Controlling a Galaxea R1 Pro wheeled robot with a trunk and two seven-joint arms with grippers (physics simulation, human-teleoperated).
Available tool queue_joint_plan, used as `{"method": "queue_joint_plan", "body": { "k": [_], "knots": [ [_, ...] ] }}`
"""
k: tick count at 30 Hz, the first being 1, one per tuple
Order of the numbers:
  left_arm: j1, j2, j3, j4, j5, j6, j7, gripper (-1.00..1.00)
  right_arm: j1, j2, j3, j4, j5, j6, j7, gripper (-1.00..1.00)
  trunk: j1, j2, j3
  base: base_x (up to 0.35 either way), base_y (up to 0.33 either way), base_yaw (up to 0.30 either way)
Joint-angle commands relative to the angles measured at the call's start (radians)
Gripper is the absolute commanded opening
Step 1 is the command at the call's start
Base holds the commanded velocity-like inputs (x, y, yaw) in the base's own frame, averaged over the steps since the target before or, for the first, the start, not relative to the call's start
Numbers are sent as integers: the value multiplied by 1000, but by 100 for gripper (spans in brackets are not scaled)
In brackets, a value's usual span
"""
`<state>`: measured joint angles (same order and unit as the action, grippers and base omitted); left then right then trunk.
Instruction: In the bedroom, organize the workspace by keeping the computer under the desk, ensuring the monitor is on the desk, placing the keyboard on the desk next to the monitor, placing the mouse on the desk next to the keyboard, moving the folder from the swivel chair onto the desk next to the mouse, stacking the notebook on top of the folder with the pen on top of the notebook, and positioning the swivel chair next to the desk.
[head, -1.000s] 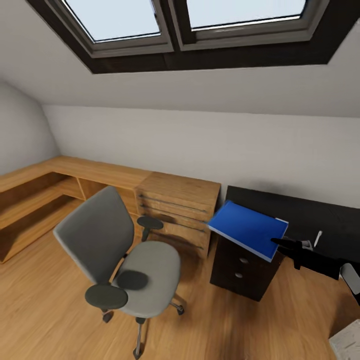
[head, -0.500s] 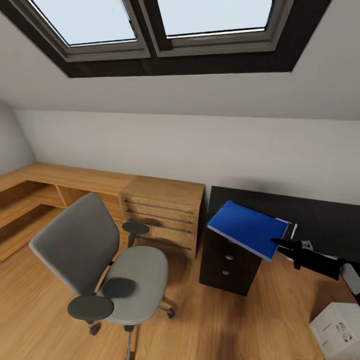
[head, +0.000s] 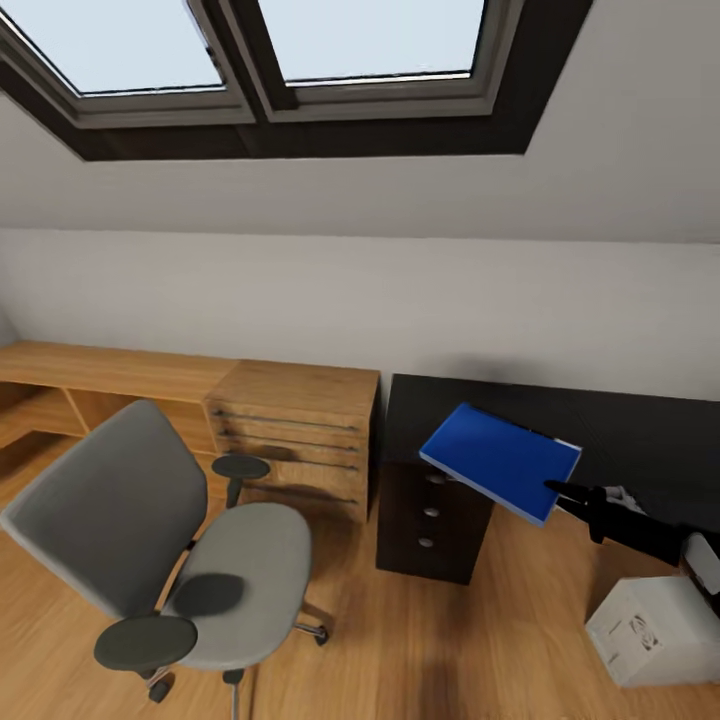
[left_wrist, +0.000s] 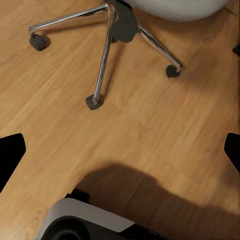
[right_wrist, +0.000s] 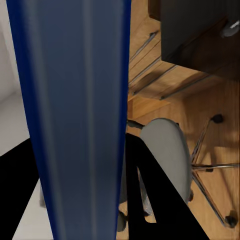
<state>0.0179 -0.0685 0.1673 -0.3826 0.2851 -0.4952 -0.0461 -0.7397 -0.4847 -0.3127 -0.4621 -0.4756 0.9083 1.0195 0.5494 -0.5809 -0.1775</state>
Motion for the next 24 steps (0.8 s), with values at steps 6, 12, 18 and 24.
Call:
{"method": "queue_joint_plan", "body": {
  "k": [6,12,18,24],
  "knots": [
    [0,0,1,-1,8,0,-5,100,-1,-11,-9,47,-4,-93,3,-100,0,-1,5,0,0,-196],
    [0,0,0,-1,8,0,-6,100,-1,-21,-77,75,-4,-115,4,-100,0,-1,12,0,0,-164],
    [0,0,0,-1,8,0,-6,100,-1,-23,-104,81,-5,-119,3,-100,0,-1,20,0,0,-151],
    [0,0,0,-1,8,0,-6,100,-1,-22,-108,82,-4,-122,2,-100,0,-1,28,0,0,-148]
  ]
}}
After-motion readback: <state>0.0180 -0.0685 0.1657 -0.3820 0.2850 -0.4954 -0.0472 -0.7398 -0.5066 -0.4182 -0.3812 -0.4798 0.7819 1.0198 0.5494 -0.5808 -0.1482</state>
